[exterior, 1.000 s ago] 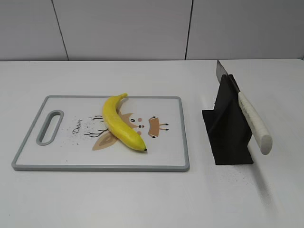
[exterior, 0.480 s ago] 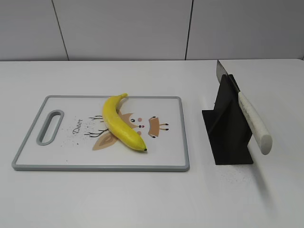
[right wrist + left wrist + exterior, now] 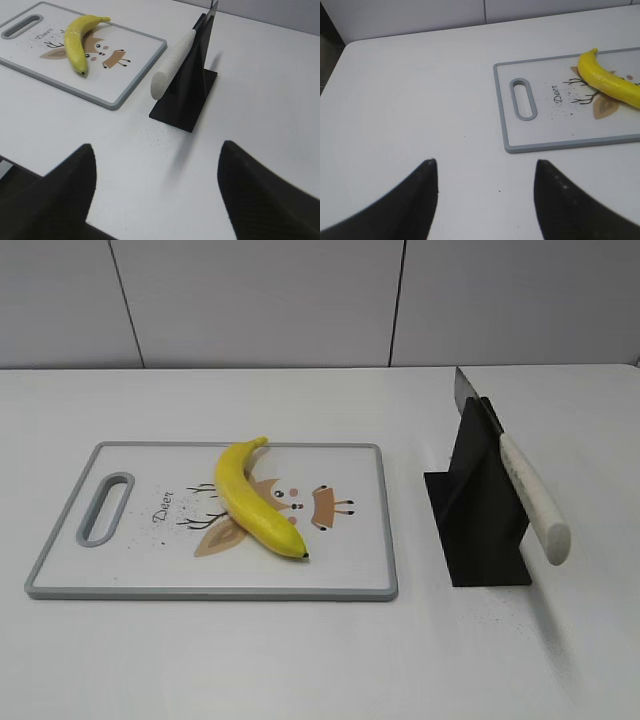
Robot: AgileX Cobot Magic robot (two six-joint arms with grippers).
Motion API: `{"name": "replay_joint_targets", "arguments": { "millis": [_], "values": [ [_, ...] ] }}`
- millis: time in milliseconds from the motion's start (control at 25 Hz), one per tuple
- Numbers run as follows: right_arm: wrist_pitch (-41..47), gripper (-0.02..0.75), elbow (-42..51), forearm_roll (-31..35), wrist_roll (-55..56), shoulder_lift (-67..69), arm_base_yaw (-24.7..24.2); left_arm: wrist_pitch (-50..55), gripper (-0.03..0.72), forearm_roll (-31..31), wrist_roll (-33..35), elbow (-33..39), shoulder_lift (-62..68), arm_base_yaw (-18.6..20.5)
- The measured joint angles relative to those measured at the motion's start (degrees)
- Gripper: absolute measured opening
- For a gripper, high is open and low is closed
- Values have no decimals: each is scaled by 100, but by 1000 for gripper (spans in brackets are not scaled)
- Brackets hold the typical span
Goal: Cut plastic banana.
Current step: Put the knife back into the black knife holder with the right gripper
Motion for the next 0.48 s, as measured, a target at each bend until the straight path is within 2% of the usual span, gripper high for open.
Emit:
{"name": "replay_joint_targets", "arguments": {
  "millis": [120, 200, 480],
  "values": [
    [-4, 592, -6, 80, 0, -5, -41, 0, 579, 5, 0, 0, 0, 0],
    [-10, 592, -6, 171, 0, -5, -243, -5, 575, 6, 0, 0, -21, 0],
    [-10, 592, -6, 335, -6, -5, -1407, -5, 543, 6, 0, 0, -41, 0]
  ]
}}
